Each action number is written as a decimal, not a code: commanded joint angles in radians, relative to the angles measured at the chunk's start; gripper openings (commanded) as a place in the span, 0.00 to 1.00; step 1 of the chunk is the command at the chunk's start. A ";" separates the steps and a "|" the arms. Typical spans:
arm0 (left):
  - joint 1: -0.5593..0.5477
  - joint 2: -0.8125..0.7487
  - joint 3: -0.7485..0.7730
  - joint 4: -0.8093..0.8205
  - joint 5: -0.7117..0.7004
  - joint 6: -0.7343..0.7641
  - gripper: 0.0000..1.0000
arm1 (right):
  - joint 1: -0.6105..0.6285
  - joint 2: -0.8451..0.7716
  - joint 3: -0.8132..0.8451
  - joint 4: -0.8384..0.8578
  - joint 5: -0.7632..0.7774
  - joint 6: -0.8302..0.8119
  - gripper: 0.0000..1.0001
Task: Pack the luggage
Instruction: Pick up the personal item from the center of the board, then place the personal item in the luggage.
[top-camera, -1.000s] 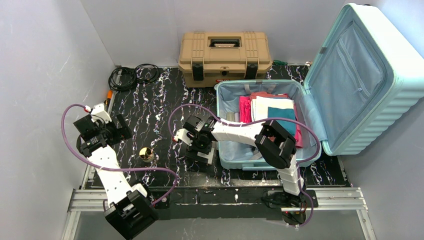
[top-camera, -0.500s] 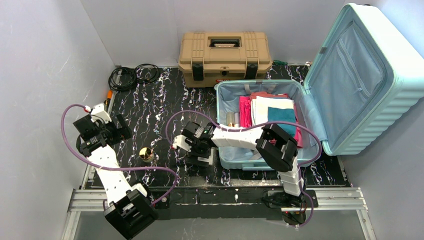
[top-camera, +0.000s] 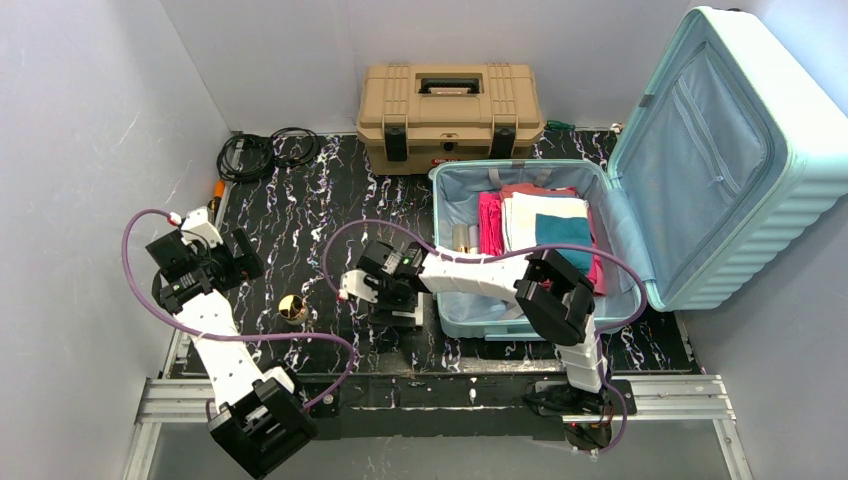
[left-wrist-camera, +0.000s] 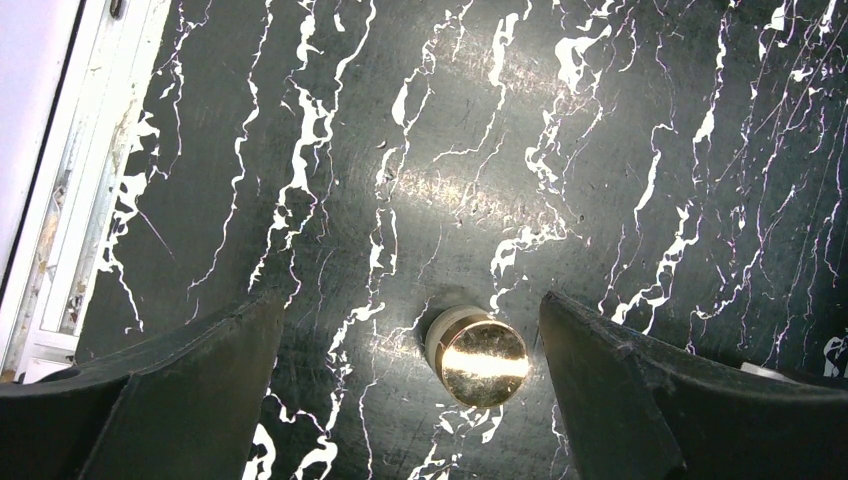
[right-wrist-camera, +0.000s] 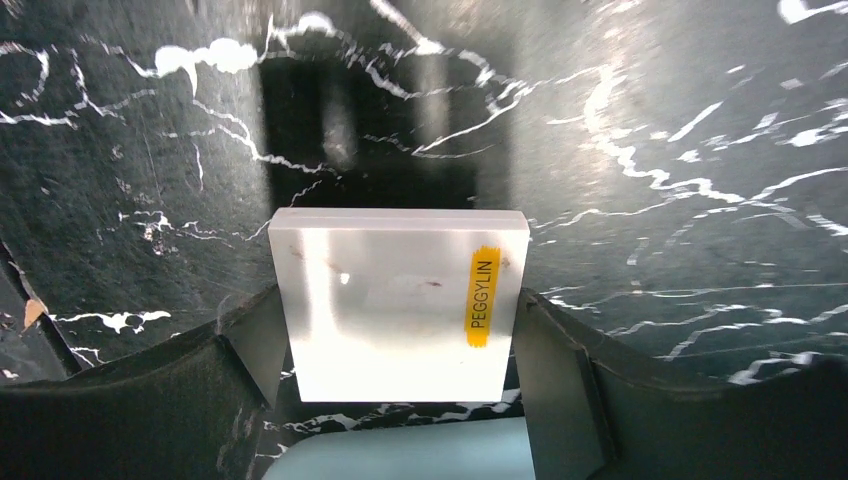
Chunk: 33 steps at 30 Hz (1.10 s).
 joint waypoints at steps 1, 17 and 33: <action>0.013 -0.006 0.004 -0.023 0.019 -0.005 0.98 | 0.003 -0.031 0.149 -0.053 0.013 -0.044 0.69; 0.026 -0.005 0.001 -0.019 0.025 -0.005 0.98 | -0.073 -0.210 0.334 -0.040 0.139 -0.173 0.72; 0.030 -0.003 0.003 -0.025 0.031 -0.003 0.98 | -0.508 -0.185 0.311 -0.023 -0.059 -0.545 0.70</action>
